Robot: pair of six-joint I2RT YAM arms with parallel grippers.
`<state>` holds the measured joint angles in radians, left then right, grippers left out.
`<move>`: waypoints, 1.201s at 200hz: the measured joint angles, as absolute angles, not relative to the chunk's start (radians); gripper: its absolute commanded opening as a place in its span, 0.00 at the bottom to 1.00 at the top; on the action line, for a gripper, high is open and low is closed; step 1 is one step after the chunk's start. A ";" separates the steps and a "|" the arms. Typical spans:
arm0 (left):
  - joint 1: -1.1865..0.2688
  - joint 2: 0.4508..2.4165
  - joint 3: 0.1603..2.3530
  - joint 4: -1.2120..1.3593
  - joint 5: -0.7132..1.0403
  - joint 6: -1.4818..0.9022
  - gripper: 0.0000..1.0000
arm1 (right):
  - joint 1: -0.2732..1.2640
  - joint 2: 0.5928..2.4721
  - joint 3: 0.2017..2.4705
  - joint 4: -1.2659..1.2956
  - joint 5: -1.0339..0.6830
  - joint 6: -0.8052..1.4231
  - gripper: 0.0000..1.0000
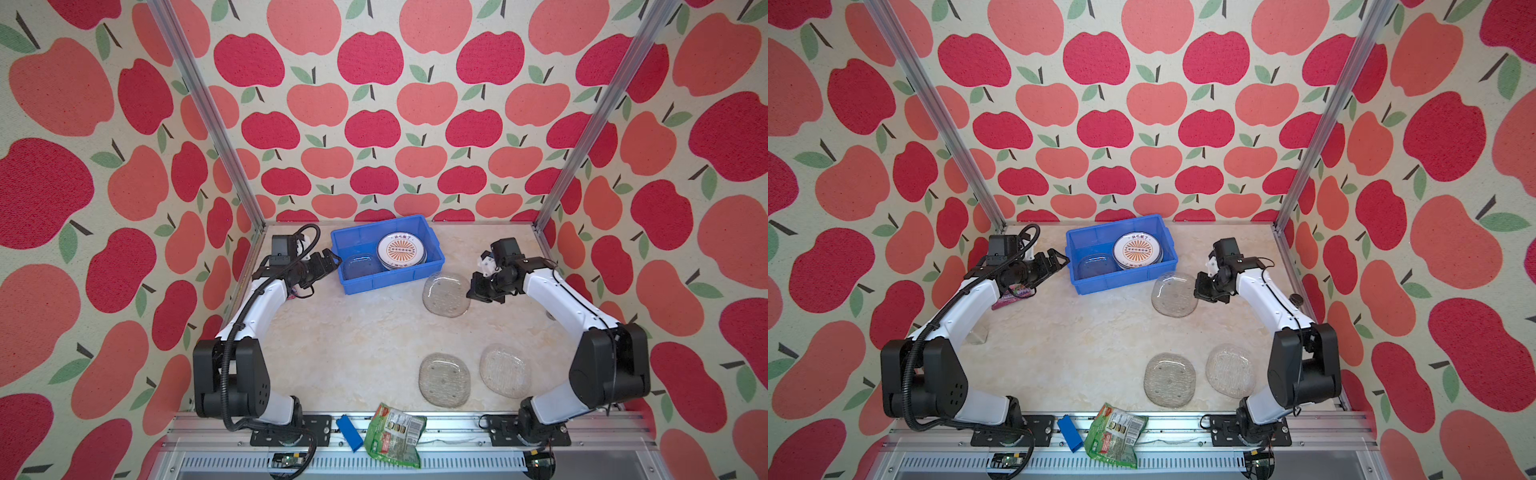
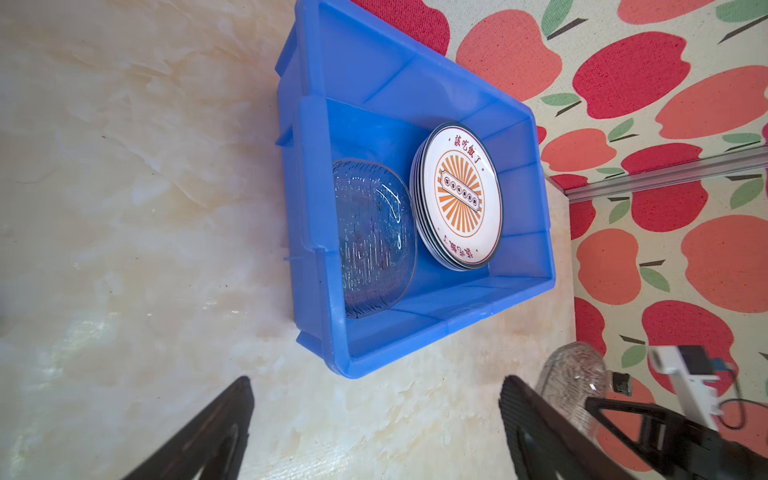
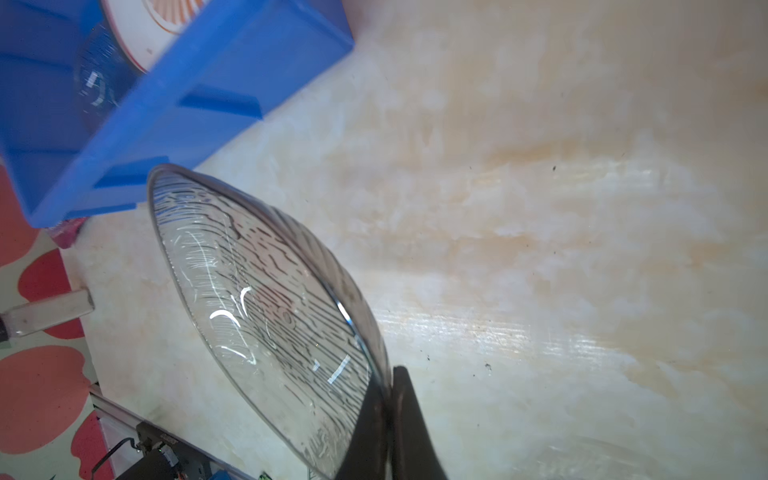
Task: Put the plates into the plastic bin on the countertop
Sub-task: 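Carry the glass plate over the blue bin with the right gripper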
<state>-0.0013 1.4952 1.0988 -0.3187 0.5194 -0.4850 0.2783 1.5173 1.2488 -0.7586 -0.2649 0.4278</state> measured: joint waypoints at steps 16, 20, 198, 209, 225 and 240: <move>-0.008 1.549 1.099 -0.285 0.512 -0.492 0.86 | 0.290 1.499 1.359 -0.761 -0.255 0.428 0.00; -0.012 1.563 1.100 -0.278 0.510 -0.496 0.85 | 0.295 1.499 1.389 -0.761 -0.252 0.428 0.00; -0.107 1.795 1.191 -0.239 0.498 -0.485 0.00 | 0.511 2.437 2.608 -0.894 -0.238 0.435 0.00; -0.113 1.794 1.190 -0.241 0.493 -0.469 0.00 | 0.525 2.476 2.655 -0.923 -0.243 0.434 0.00; -0.123 1.791 1.186 -0.241 0.487 -0.456 0.00 | 0.544 2.495 2.656 -0.952 -0.252 0.434 0.00; -0.128 1.785 1.175 -0.235 0.487 -0.454 0.01 | 0.556 2.495 2.626 -0.965 -0.264 0.434 0.00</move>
<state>-0.1276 1.7847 1.1748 -0.2352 0.4866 -0.4538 0.5564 2.4954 2.6263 -0.9646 -0.2638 0.4339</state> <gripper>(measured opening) 0.125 0.057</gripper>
